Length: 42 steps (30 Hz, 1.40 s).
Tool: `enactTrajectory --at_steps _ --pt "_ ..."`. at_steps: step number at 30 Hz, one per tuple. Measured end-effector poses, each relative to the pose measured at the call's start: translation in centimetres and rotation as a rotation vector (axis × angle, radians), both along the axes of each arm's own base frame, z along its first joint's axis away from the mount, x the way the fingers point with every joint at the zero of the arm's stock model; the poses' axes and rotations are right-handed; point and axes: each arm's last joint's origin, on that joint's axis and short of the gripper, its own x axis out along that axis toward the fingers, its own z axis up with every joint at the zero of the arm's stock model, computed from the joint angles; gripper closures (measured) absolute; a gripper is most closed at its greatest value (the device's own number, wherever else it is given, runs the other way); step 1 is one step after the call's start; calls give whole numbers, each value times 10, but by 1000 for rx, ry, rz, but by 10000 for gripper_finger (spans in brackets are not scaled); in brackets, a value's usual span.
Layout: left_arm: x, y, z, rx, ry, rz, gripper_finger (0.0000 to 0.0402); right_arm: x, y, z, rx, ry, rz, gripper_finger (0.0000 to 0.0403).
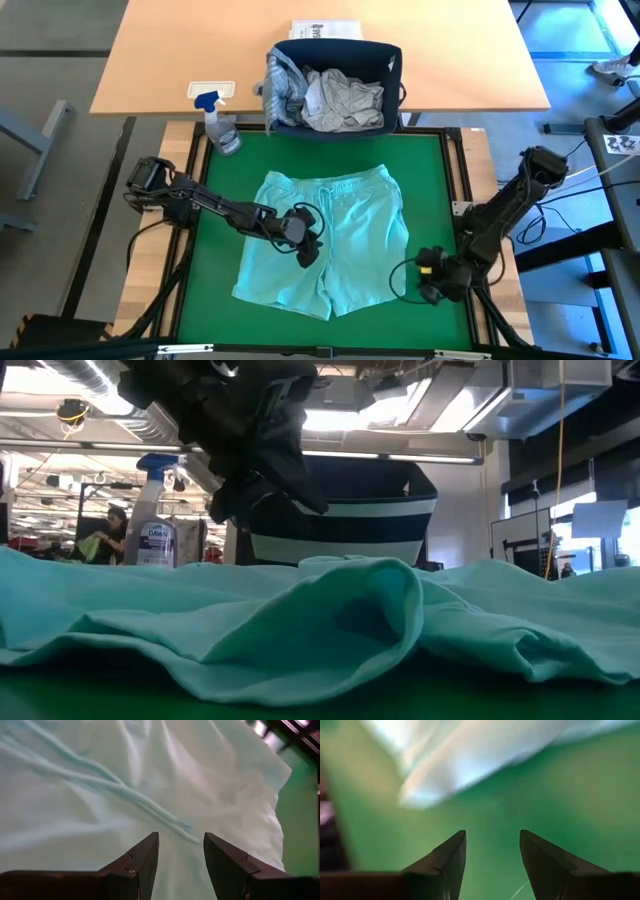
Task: Fold laundry
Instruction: Fold the blue short
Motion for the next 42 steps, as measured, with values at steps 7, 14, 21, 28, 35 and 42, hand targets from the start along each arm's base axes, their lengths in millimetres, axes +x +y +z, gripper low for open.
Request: enactTrajectory --at_steps 7,14,21,28,35,42 --pt "4 0 6 80 -31 -79 250 21 -12 -8 -162 -192 -92 219" --pt "10 2 14 162 -121 -42 251 64 -32 2 -149 -371 -193 219" --pt "23 4 -9 137 -121 -83 250 88 -67 -15 -215 -281 -358 219" --pt "28 -3 -36 49 -71 -86 250 100 -65 18 -122 -308 -175 219" --pt "26 -4 -39 60 -43 -90 250 73 -37 52 -85 -248 78 219" --pt "27 0 -39 96 -41 -44 250 60 -13 29 -402 -310 150 219"
